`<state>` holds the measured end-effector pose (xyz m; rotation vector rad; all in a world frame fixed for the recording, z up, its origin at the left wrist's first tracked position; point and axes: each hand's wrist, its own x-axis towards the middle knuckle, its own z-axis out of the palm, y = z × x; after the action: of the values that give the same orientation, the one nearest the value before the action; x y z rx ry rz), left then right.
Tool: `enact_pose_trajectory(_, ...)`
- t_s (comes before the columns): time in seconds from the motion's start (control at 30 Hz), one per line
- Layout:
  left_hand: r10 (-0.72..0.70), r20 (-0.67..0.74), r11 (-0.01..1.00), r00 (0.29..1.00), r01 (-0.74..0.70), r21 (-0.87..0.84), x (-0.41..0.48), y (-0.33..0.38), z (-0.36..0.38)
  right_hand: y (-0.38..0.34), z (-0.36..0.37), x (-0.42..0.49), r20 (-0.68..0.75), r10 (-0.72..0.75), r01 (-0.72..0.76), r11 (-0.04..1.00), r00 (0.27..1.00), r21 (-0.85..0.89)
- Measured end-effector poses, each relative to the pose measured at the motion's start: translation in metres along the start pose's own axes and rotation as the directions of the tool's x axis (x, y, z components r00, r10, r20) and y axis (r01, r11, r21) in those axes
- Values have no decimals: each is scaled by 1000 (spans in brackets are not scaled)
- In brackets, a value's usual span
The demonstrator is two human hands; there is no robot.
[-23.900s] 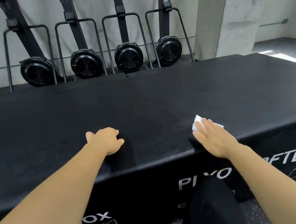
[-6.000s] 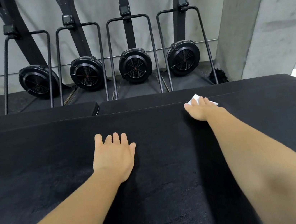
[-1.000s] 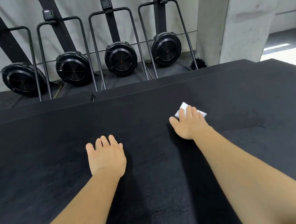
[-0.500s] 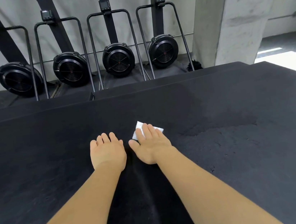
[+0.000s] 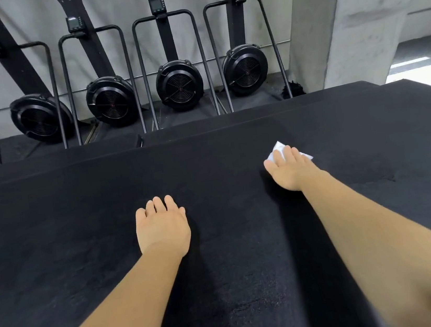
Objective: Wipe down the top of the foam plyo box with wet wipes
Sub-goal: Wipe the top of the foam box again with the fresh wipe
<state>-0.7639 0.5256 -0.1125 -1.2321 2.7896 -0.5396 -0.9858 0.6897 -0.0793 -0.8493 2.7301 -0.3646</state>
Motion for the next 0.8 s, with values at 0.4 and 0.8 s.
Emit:
enact_pose_trajectory(0.4, -10, 12, 997, 1000, 10, -77, -3, -2, -6, -71, 41, -86, 23, -157, 158, 986, 987, -58)
enact_pose_trajectory(0.8, -17, 10, 994, 1000, 18, -107, -3, -3, -5, -68, 42, -87, 119, -250, 256, 966, 961, -41)
